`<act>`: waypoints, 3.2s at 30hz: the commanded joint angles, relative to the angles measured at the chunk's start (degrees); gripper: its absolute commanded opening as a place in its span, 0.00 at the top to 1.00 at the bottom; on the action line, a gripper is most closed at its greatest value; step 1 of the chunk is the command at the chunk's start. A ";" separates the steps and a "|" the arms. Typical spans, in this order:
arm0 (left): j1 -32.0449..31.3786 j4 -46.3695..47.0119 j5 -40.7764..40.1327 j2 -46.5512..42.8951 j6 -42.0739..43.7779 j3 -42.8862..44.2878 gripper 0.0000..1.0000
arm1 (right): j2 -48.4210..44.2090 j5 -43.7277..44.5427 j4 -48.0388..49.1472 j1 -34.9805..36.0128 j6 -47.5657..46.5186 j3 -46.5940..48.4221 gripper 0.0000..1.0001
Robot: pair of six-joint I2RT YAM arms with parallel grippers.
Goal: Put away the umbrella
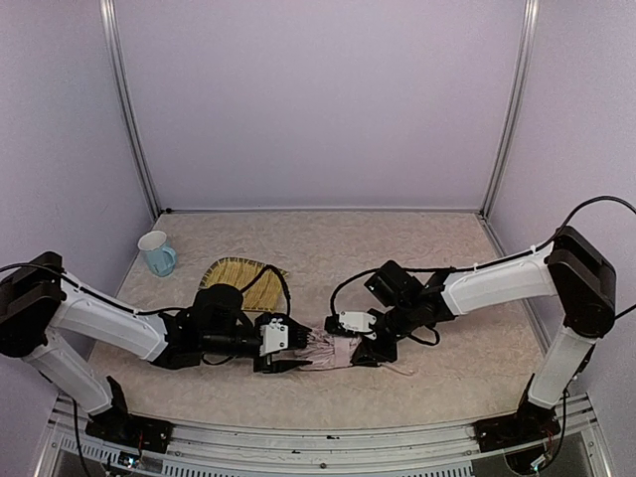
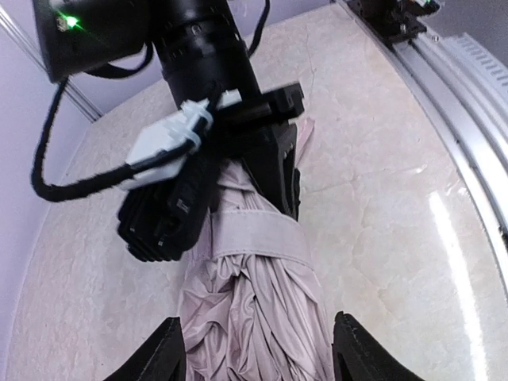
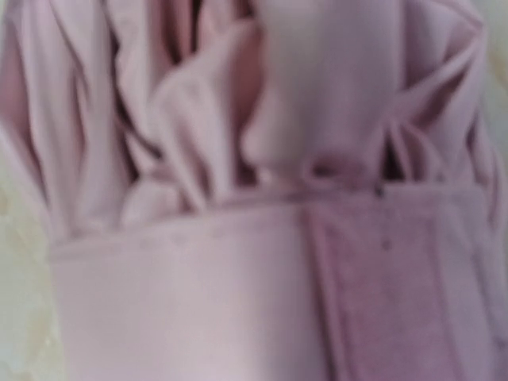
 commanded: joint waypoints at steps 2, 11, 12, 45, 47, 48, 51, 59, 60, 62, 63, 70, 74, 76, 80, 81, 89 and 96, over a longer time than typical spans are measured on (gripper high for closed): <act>-0.83 -5.89 -7.70 8.38 3.46 7.15 0.37 | 5.92 -1.87 -12.14 -0.18 1.84 -0.09 0.79; 3.31 -6.16 1.07 13.44 -11.13 12.03 0.01 | 2.27 5.00 -2.66 -0.27 1.68 -3.94 0.81; 3.78 -4.45 4.65 13.38 -13.97 11.64 0.01 | 1.53 6.29 -1.60 -0.25 1.53 -4.67 0.81; 5.69 11.38 16.65 31.64 -11.33 14.91 0.67 | -6.23 7.00 9.06 0.04 -0.55 -9.68 0.81; 5.69 12.95 17.81 32.10 -11.61 14.83 0.88 | -6.74 6.26 9.99 0.09 -0.87 -10.36 0.80; 5.81 13.88 17.63 32.27 -11.89 14.64 0.91 | -6.89 6.17 10.09 0.08 -0.98 -10.52 0.80; 6.64 18.36 18.34 32.27 -13.58 13.06 0.85 | -7.16 6.93 9.81 0.06 -1.09 -10.79 0.80; 8.06 37.35 19.28 36.86 -17.53 10.54 0.01 | -7.25 7.08 12.33 0.14 -3.06 -12.85 0.80; 8.06 39.32 19.65 37.97 -18.16 10.98 0.01 | -7.18 6.99 12.48 0.12 -3.10 -13.04 0.80; 8.06 43.32 20.05 39.94 -19.39 11.57 0.01 | -7.24 6.82 12.65 0.16 -3.15 -13.37 0.81; 8.06 44.96 20.50 41.29 -19.62 11.94 0.01 | -7.16 6.68 12.73 0.17 -3.19 -13.46 0.81; 8.27 46.25 22.11 45.37 -19.70 15.55 0.01 | -5.81 6.99 12.70 0.11 -3.58 -12.44 0.81; 9.07 44.08 26.07 45.95 -19.72 17.62 0.03 | -4.65 6.55 12.64 0.09 -4.28 -11.72 0.81; 9.35 42.15 28.27 45.98 -19.73 17.95 0.18 | -3.82 6.77 12.13 0.01 -4.51 -10.93 0.81; 9.71 38.17 29.63 45.42 -18.04 16.89 0.37 | -3.11 6.78 12.04 -0.27 -4.65 -10.37 0.81; 9.80 35.79 29.81 45.22 -17.16 17.20 0.39 | -3.11 6.75 12.07 -0.38 -4.69 -10.29 0.81; 10.41 20.75 29.78 44.74 -11.48 21.37 0.98 | -4.06 7.04 12.52 -0.91 -4.04 -9.70 0.78; 10.97 18.97 27.55 43.50 -11.67 20.70 1.00 | -4.94 9.59 13.10 -1.24 -2.82 -9.77 0.41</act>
